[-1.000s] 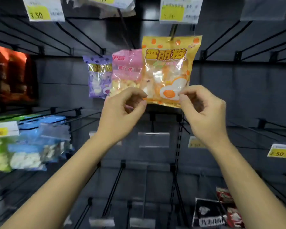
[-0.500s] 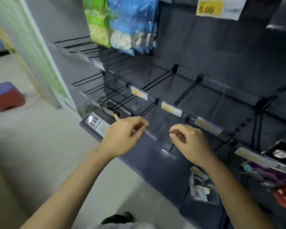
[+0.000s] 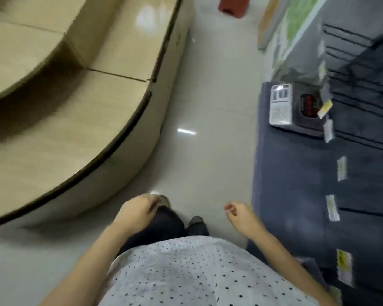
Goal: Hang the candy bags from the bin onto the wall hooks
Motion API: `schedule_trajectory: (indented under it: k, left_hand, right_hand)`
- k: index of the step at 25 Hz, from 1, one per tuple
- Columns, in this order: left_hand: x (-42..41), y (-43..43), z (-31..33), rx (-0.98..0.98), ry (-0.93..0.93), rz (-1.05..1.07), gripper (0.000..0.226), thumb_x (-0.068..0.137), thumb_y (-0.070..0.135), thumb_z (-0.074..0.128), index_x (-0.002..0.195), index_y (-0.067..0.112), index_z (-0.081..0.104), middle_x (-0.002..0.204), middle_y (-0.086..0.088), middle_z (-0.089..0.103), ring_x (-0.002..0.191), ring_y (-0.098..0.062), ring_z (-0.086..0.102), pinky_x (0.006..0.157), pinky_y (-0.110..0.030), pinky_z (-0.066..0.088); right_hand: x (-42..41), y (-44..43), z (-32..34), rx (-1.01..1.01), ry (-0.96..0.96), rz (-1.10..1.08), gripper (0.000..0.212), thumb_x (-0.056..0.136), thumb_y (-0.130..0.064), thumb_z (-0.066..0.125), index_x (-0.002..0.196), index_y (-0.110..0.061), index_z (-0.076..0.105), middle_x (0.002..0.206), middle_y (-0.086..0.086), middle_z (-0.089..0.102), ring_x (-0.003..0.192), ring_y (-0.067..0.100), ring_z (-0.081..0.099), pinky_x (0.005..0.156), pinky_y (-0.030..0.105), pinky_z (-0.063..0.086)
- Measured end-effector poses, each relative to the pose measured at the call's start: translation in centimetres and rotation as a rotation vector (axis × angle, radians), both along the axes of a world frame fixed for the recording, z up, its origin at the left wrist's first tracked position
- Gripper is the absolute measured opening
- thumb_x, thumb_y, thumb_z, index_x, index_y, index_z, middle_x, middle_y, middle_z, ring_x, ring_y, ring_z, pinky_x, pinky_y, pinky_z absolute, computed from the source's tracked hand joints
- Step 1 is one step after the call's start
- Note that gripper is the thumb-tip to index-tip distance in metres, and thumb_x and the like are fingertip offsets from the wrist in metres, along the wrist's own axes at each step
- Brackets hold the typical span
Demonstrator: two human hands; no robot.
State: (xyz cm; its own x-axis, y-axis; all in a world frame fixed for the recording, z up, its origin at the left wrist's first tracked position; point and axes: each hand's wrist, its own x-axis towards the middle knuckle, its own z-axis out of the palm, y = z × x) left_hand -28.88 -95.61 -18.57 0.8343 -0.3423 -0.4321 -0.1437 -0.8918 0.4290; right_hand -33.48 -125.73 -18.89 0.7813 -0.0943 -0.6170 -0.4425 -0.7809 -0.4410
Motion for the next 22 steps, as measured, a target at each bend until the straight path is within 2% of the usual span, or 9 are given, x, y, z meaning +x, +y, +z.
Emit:
schedule_trajectory:
  k: [4, 7, 9, 12, 15, 19, 22]
  left_hand:
    - [-7.1, 8.4, -0.4, -0.022, 0.000, 0.471, 0.026, 0.095, 0.025, 0.049, 0.118, 0.022, 0.060, 0.115, 0.003, 0.067, 0.101, -0.019, 0.063, 0.082, -0.035, 0.053]
    - [-13.5, 14.2, -1.4, -0.058, 0.118, 0.714, 0.028, 0.096, 0.019, 0.051, 0.122, 0.016, 0.059, 0.115, -0.004, 0.068, 0.100, -0.021, 0.063, 0.084, -0.030, 0.050]
    - [-17.7, 18.4, -1.8, -0.046, 0.168, 0.833, 0.029, 0.096, 0.021, 0.051, 0.124, 0.017, 0.058, 0.114, -0.003, 0.067, 0.101, -0.020, 0.061, 0.081, -0.028, 0.046]
    - [-23.2, 26.0, -1.7, -0.038, 0.209, 0.971, 0.030, 0.095, 0.025, 0.051, 0.124, 0.019, 0.058, 0.110, 0.001, 0.067, 0.098, -0.018, 0.060, 0.077, -0.026, 0.044]
    - [-25.9, 33.6, -0.7, -0.001, 0.198, 1.069, 0.031, 0.096, 0.024, 0.049, 0.125, 0.018, 0.057, 0.113, -0.001, 0.067, 0.101, -0.021, 0.061, 0.081, -0.028, 0.046]
    - [-25.5, 43.2, 1.1, -0.009, 0.111, 1.167, 0.030, 0.096, 0.022, 0.050, 0.124, 0.017, 0.059, 0.113, -0.002, 0.068, 0.101, -0.020, 0.061, 0.082, -0.028, 0.045]
    - [-23.3, 49.7, 1.5, -0.059, 0.037, 1.244, 0.028, 0.095, 0.021, 0.051, 0.121, 0.017, 0.061, 0.108, 0.000, 0.068, 0.092, -0.015, 0.060, 0.078, -0.025, 0.044]
  right_hand:
    - [6.1, 9.2, 1.1, -0.049, -0.035, 0.437, 0.023, 0.093, -0.019, 0.048, 0.109, -0.014, 0.064, 0.107, 0.012, 0.070, 0.097, 0.031, 0.062, 0.080, 0.033, 0.048]
    - [8.8, 18.9, 2.1, -0.054, -0.081, 0.686, 0.022, 0.093, -0.022, 0.048, 0.107, -0.014, 0.063, 0.105, 0.012, 0.069, 0.097, 0.032, 0.062, 0.077, 0.033, 0.046]
    - [9.2, 25.6, 2.6, -0.020, -0.113, 0.788, 0.022, 0.094, -0.020, 0.050, 0.109, -0.013, 0.063, 0.106, 0.010, 0.069, 0.099, 0.030, 0.062, 0.076, 0.029, 0.044]
    - [7.7, 35.8, 2.4, 0.036, -0.120, 0.907, 0.024, 0.093, -0.019, 0.053, 0.114, -0.012, 0.062, 0.113, 0.010, 0.069, 0.104, 0.028, 0.061, 0.084, 0.032, 0.046]
    - [5.3, 44.1, 1.7, 0.069, -0.065, 0.999, 0.025, 0.095, -0.021, 0.053, 0.117, -0.013, 0.060, 0.117, 0.009, 0.067, 0.103, 0.024, 0.060, 0.083, 0.030, 0.045]
    - [3.8, 52.4, 1.3, 0.091, 0.002, 1.052, 0.023, 0.095, -0.022, 0.053, 0.116, -0.015, 0.060, 0.114, 0.005, 0.066, 0.095, 0.016, 0.057, 0.080, 0.026, 0.041]
    - [4.9, 58.0, 0.6, 0.090, 0.034, 1.085, 0.021, 0.094, -0.022, 0.053, 0.112, -0.017, 0.061, 0.107, 0.000, 0.068, 0.093, 0.014, 0.060, 0.083, 0.029, 0.048]
